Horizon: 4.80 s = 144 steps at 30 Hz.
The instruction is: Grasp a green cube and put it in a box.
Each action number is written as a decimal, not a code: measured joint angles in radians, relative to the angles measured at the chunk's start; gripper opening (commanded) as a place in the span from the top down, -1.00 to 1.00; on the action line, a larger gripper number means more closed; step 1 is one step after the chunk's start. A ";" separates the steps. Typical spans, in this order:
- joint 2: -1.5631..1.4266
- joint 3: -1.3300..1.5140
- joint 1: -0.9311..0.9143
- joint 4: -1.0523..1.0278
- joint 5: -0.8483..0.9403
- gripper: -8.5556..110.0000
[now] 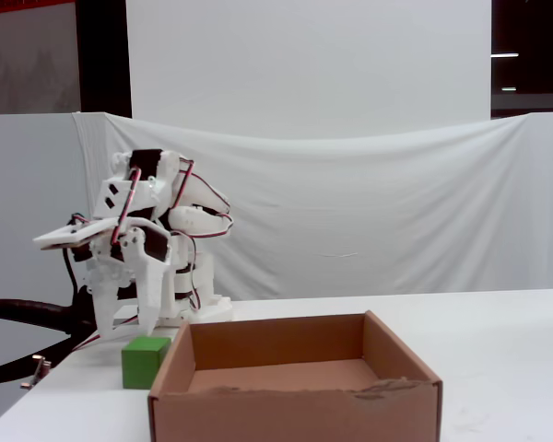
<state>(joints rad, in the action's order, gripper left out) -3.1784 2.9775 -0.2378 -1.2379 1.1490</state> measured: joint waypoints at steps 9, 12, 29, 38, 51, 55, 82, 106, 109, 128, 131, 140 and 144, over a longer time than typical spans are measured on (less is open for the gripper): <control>0.000 0.000 0.000 0.000 -0.006 0.46; 0.000 0.000 0.000 0.000 -0.006 0.46; 0.000 0.000 0.000 0.000 -0.006 0.46; 0.000 0.000 0.000 0.000 -0.006 0.46; 0.000 0.000 0.009 0.002 -0.006 0.44; 0.000 0.000 0.023 0.046 -0.006 0.42; 0.445 -0.193 0.089 0.353 0.299 0.42; 0.738 -0.526 0.189 0.359 1.261 0.41; 0.755 -0.525 0.176 0.407 1.370 0.40; 0.905 -0.538 0.285 0.417 1.451 0.40; 0.893 -0.614 0.295 0.247 1.454 0.40; 0.953 -0.692 0.304 0.210 1.454 0.40; 1.035 -0.755 0.307 0.210 1.456 0.40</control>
<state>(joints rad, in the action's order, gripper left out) -2.1430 2.2227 0.0690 -1.0278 2.6047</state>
